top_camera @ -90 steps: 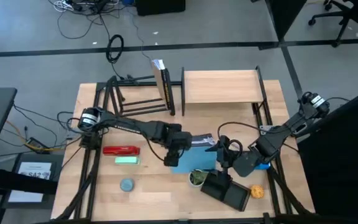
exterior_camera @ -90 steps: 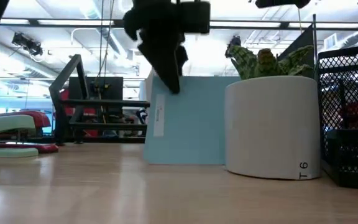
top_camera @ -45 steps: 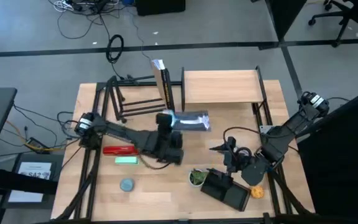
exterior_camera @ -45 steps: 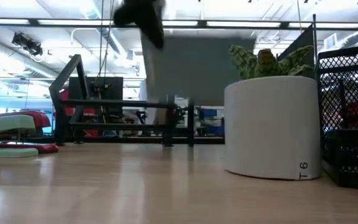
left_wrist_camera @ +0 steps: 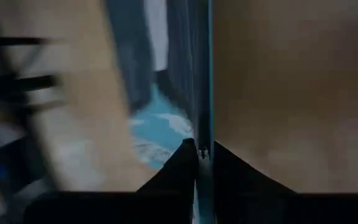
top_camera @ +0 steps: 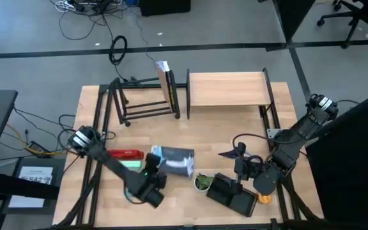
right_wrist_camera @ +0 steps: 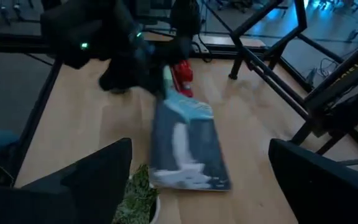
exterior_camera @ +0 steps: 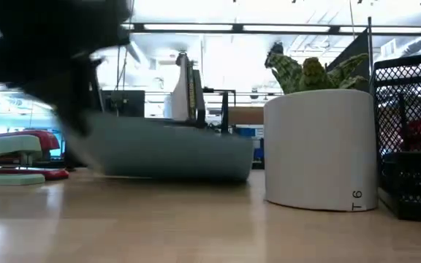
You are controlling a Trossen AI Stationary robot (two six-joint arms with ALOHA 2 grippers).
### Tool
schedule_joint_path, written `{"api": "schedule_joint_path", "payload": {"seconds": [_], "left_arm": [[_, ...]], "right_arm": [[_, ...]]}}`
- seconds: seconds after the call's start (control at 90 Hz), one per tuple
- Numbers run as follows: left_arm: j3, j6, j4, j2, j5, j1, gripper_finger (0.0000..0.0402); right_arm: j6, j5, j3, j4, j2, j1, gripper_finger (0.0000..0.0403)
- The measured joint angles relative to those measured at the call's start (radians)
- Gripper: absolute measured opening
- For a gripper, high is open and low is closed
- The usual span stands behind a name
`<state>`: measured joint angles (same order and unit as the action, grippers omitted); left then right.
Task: Stock shelves
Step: Remove the blue book from the book organizer
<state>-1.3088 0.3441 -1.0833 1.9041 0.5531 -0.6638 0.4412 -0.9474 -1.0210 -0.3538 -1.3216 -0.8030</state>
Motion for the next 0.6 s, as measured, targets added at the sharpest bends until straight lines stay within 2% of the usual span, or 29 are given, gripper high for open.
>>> {"api": "schedule_joint_path", "payload": {"seconds": [0.111,0.211,0.278,0.367,0.433,0.533,0.6], "left_arm": [[-0.004,-0.004,-0.018,0.0,-0.032,-0.019,0.0061],[-0.058,-0.022,-0.1,-0.006,-0.034,-0.019,0.0106],[-0.106,0.005,-0.173,-0.007,-0.029,-0.011,0.0136],[-0.176,0.088,-0.29,-0.007,-0.023,0.004,0.0164],[-0.224,0.167,-0.344,-0.009,-0.025,0.017,0.0174],[-0.274,0.222,-0.34,-0.009,-0.083,0.043,0.0172],[-0.288,0.23,-0.298,-0.009,-0.106,0.055,0.0164]], "right_arm": [[0.0,0.001,0.0,0.006,0.0,0.012,0.0347],[0.001,0.014,0.0,0.017,0.0,0.033,0.0347],[0.008,0.059,0.0,0.025,0.0,0.052,0.0347],[0.046,0.187,0.0,0.038,0.0,0.1,0.0348],[0.102,0.335,0.0,0.038,0.0,0.164,0.0348],[0.146,0.543,0.0,0.041,-0.018,0.301,0.0348],[0.146,0.638,0.0,0.041,-0.049,0.389,0.0348]]}}
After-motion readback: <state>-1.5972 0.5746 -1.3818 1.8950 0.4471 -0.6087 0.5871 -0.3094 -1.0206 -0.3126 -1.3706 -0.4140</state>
